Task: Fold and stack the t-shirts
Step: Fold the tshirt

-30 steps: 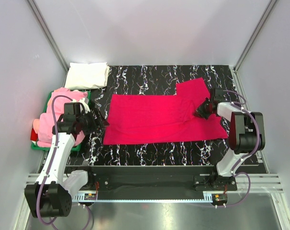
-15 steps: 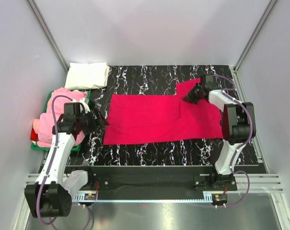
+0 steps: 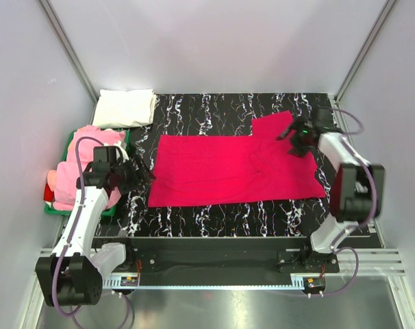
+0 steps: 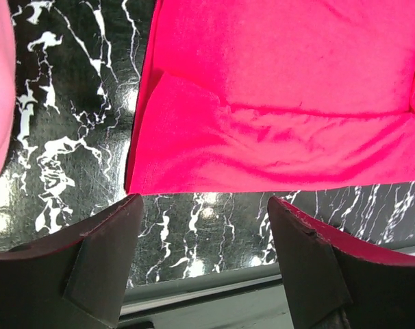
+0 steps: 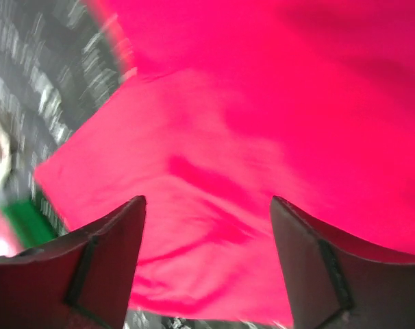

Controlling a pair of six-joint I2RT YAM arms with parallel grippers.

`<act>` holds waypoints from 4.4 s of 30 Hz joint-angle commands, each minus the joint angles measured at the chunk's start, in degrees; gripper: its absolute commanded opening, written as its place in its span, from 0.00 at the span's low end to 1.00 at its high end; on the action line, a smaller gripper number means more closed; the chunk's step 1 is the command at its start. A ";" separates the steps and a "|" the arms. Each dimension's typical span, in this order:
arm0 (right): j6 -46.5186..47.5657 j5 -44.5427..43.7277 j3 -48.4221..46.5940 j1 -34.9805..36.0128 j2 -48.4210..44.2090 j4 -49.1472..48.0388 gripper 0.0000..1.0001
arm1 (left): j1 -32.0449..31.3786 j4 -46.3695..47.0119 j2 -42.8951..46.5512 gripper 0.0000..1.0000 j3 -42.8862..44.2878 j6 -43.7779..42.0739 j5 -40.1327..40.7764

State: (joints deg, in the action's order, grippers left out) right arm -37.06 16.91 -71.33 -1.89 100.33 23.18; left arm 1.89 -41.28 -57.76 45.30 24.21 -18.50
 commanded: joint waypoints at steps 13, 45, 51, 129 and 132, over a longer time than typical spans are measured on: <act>3.40 -9.35 27.73 -23.95 -19.92 7.94 0.81 | -4.61 15.61 -7.45 0.80 -13.13 15.96 4.52; -2.05 -12.77 30.73 -28.25 -35.99 18.99 0.53 | -11.38 1.12 3.79 0.28 -10.06 19.12 8.59; -2.94 -11.38 25.28 -28.17 -40.39 17.28 1.00 | -11.21 -6.61 8.62 0.85 -1.98 12.12 9.08; 14.38 6.92 -60.40 -8.74 39.92 16.36 0.87 | -5.49 0.06 11.70 0.83 0.05 0.14 4.27; 15.26 3.14 -61.47 -8.74 41.60 17.16 0.95 | -5.49 0.06 11.61 0.83 0.05 0.05 4.18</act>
State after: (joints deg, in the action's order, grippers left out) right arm -23.16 24.36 -130.13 -10.81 139.31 36.75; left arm -3.92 -43.38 -46.94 45.34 25.23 -12.71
